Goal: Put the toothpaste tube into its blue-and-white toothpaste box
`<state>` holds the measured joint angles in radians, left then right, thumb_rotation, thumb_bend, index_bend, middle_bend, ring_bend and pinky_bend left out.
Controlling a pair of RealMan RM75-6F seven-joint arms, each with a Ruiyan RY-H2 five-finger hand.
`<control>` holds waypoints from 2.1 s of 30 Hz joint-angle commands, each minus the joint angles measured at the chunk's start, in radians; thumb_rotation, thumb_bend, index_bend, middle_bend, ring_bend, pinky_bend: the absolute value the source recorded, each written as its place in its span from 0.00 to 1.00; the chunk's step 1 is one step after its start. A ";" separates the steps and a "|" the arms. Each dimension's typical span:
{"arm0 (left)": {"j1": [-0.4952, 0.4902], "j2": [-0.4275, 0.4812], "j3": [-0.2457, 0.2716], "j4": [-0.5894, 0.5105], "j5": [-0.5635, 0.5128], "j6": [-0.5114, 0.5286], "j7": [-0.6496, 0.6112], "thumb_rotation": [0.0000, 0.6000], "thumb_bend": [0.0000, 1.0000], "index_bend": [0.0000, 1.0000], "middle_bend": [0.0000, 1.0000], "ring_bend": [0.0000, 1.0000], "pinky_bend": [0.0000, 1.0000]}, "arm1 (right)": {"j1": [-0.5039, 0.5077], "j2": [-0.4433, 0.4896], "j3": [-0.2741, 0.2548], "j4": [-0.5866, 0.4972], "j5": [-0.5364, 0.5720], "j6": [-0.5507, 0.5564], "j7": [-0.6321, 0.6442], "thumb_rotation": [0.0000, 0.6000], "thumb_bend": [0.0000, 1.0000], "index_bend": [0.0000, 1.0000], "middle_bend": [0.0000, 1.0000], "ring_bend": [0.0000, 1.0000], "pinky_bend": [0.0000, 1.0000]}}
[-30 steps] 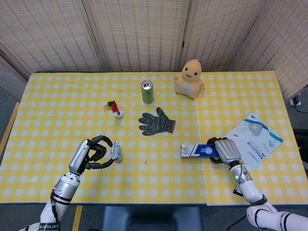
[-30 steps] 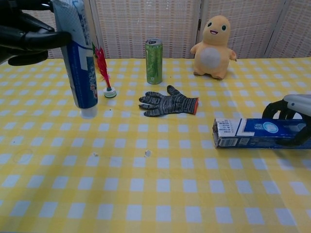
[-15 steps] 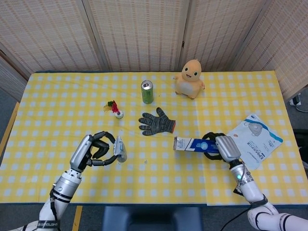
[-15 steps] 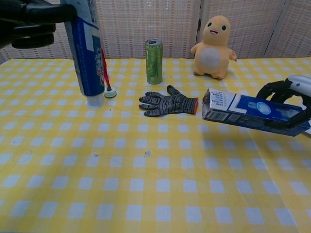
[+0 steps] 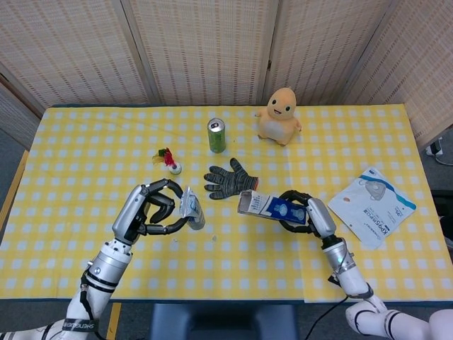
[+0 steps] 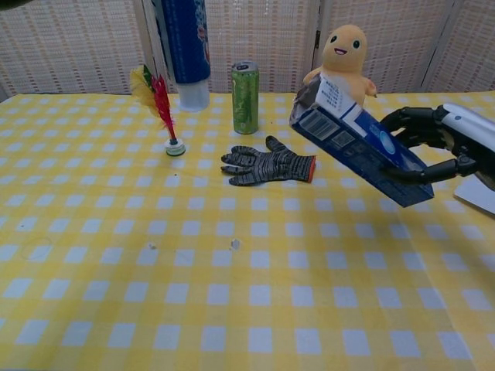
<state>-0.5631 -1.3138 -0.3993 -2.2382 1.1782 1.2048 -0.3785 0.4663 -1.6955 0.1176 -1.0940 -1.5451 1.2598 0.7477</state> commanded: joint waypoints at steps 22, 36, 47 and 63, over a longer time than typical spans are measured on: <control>-0.092 -0.085 -0.066 -0.064 -0.173 0.044 0.145 1.00 0.50 0.98 1.00 1.00 1.00 | 0.113 -0.332 -0.018 0.331 -0.078 0.093 0.359 1.00 0.30 0.41 0.36 0.39 0.31; -0.164 -0.125 -0.160 -0.075 -0.343 0.065 0.169 1.00 0.50 0.98 1.00 1.00 1.00 | 0.121 -0.403 -0.039 0.428 -0.085 0.128 0.481 1.00 0.30 0.41 0.36 0.39 0.31; -0.189 -0.135 -0.182 -0.076 -0.386 0.084 0.197 1.00 0.50 0.98 1.00 1.00 1.00 | 0.120 -0.422 -0.038 0.465 -0.076 0.160 0.535 1.00 0.30 0.41 0.36 0.39 0.31; -0.222 -0.158 -0.202 -0.072 -0.431 0.116 0.240 1.00 0.50 0.98 1.00 1.00 1.00 | 0.126 -0.461 -0.060 0.506 -0.081 0.154 0.578 1.00 0.30 0.41 0.36 0.39 0.31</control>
<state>-0.7848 -1.4710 -0.6006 -2.3101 0.7475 1.3202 -0.1387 0.5921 -2.1562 0.0570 -0.5887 -1.6263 1.4141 1.3251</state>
